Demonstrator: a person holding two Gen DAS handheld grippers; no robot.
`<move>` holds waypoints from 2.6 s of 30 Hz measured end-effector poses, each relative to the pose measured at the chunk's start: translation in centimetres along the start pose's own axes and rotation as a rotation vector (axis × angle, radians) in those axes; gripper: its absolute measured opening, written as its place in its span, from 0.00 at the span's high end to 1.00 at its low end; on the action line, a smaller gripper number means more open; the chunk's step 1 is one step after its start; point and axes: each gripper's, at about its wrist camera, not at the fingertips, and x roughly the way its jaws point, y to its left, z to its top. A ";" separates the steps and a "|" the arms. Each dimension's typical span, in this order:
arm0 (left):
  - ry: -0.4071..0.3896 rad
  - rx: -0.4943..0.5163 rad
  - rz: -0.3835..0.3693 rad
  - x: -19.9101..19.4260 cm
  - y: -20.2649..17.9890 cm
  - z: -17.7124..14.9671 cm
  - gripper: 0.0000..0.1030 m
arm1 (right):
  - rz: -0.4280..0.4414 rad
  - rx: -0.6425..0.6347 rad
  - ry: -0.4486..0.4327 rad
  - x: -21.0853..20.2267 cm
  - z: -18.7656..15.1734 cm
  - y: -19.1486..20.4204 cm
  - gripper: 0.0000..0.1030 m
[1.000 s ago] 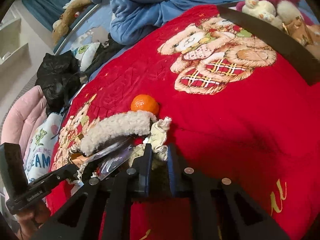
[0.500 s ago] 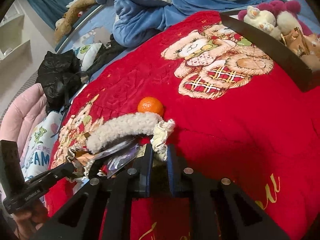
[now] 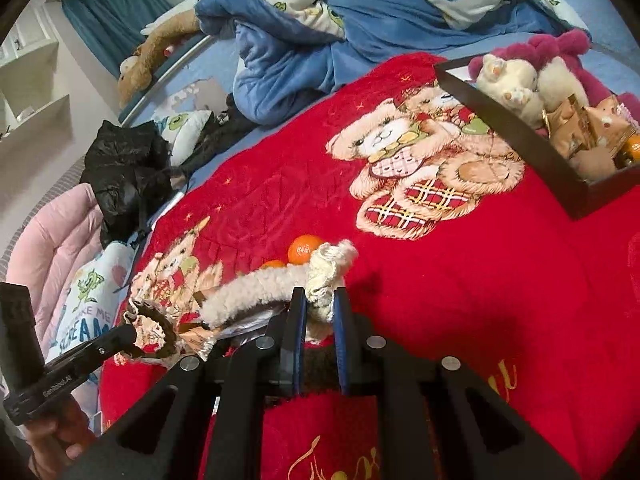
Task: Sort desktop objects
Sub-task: 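Lift both scrunchies and carry them toward the black tray, then lower both held scrunchies into the black tray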
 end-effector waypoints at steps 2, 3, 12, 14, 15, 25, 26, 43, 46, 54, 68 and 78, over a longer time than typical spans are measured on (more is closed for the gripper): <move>-0.003 0.011 -0.002 -0.4 -0.7 0.0 0.88 | 0.003 -0.001 -0.009 -0.6 0.0 0.0 0.87; -0.005 0.019 -0.005 -0.6 -1.0 0.0 0.88 | 0.004 -0.002 -0.013 -0.7 0.0 0.1 0.87; 0.019 0.139 -0.105 -0.2 -6.7 -0.6 0.88 | -0.025 0.006 -0.071 -4.4 -1.0 -0.8 0.87; 0.025 0.164 -0.147 -0.1 -8.5 -0.8 0.88 | -0.036 0.022 -0.091 -5.5 -1.3 -1.4 0.87; 0.025 0.173 -0.164 -0.2 -9.3 -0.9 0.88 | -0.042 0.027 -0.101 -6.1 -1.3 -1.7 0.87; 0.097 0.311 -0.371 0.7 -19.4 -4.1 0.88 | -0.191 0.113 -0.202 -15.1 -4.4 -7.2 0.87; 0.108 0.326 -0.389 0.8 -20.4 -4.5 0.88 | -0.206 0.128 -0.210 -15.9 -4.9 -7.8 0.87; 0.173 0.431 -0.482 2.0 -29.5 -8.2 0.88 | -0.287 0.208 -0.241 -22.6 -9.3 -12.8 0.87; 0.177 0.415 -0.466 2.5 -30.3 -8.1 0.88 | -0.272 0.191 -0.230 -22.6 -9.0 -13.1 0.87; 0.167 0.391 -0.421 5.0 -32.5 -6.7 0.88 | -0.223 0.140 -0.194 -22.4 -7.9 -14.7 0.87; 0.105 0.396 -0.372 12.3 -36.5 1.2 0.88 | -0.182 0.099 -0.222 -19.5 -0.2 -20.5 0.87; 0.061 0.348 -0.348 17.4 -37.8 5.5 0.88 | -0.154 0.064 -0.280 -16.4 5.1 -23.5 0.87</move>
